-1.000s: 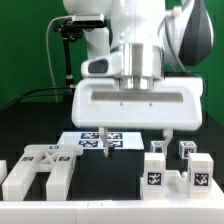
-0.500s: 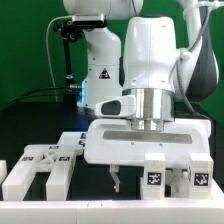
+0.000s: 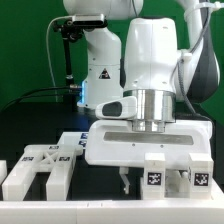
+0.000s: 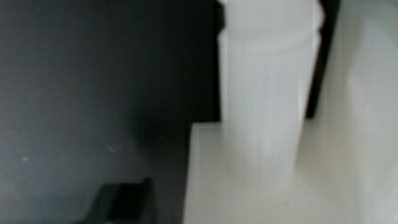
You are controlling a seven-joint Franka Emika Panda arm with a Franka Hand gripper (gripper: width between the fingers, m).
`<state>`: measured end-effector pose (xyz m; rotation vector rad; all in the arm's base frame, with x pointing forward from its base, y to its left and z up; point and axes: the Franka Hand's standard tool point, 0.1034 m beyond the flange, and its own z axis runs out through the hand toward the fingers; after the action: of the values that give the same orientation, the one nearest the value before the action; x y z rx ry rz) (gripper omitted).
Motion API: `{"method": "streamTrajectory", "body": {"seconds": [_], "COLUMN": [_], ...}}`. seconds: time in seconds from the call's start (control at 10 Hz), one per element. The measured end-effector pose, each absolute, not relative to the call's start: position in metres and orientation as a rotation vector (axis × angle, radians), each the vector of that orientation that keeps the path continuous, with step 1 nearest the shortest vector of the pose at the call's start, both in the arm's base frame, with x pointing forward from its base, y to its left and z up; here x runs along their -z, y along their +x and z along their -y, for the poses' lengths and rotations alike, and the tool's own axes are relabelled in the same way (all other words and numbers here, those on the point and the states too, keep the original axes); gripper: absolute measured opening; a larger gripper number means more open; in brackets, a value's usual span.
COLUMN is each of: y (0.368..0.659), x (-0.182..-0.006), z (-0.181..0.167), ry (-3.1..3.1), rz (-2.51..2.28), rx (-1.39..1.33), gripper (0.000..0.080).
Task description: Assemble chair
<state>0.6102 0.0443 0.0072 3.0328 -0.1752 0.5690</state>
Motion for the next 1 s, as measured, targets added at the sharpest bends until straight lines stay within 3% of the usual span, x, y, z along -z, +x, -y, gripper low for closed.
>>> {"method": "streamTrajectory", "body": {"seconds": [0.1,0.2,1.0], "y": [0.6104,0.61,0.6087], "x": [-0.0074,-0.0072,-0.0073], "z": [-0.0418,-0.0398,-0.0396], "ry": [3.029,3.027,3.027], "rz": [0.179,0.18,0.174], "rx": [-0.57,-0.568,-0.565], "gripper": [0.0193,0.0046,0.004]}}
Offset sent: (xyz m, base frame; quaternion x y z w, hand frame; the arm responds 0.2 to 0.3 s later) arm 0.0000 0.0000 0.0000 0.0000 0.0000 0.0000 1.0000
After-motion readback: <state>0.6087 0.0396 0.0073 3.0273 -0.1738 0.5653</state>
